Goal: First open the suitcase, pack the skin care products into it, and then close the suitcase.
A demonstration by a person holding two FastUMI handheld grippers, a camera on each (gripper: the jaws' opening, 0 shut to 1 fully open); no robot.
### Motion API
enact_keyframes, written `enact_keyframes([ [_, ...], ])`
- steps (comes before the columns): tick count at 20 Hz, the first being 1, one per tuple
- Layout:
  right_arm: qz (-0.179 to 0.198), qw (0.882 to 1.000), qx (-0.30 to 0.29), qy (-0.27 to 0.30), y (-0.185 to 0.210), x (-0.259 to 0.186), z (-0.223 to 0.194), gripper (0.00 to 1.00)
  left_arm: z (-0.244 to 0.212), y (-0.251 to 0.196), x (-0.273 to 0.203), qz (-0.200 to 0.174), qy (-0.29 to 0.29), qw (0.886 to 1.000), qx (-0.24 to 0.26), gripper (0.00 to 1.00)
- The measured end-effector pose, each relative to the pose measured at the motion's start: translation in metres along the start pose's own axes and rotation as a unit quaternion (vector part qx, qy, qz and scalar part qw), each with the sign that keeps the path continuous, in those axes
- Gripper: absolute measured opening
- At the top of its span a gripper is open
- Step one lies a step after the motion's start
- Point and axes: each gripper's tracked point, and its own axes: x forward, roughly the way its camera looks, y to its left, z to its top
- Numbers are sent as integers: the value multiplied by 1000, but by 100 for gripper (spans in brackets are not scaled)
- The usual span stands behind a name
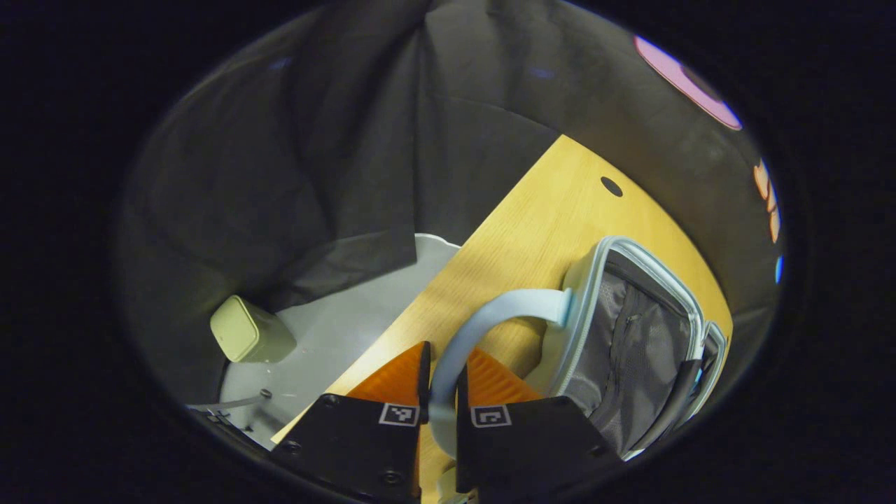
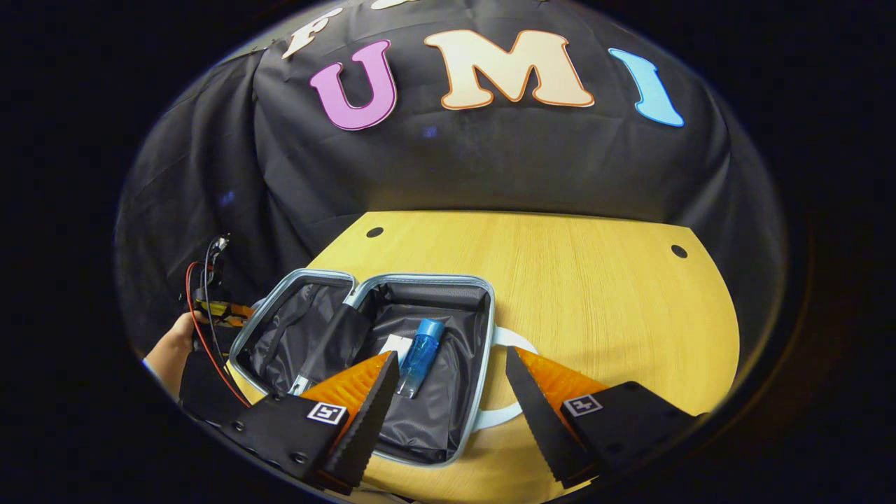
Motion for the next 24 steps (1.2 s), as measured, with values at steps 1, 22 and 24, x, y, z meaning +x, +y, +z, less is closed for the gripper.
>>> enact_keyframes([
  [1, 2, 1000, -3, -5, 1, -2, 1, 96, 6, -5, -10, 2, -12, 1000, 19, 8],
  [22, 92, 993, -16, -68, -82, -70, 13, 96, 58, -221, -260, -24, -215, 961, 170, 3],
  [24, 89, 994, -9, -70, -97, -74, 14, 96, 50, -253, -266, -47, -221, 957, 180, 3],
])
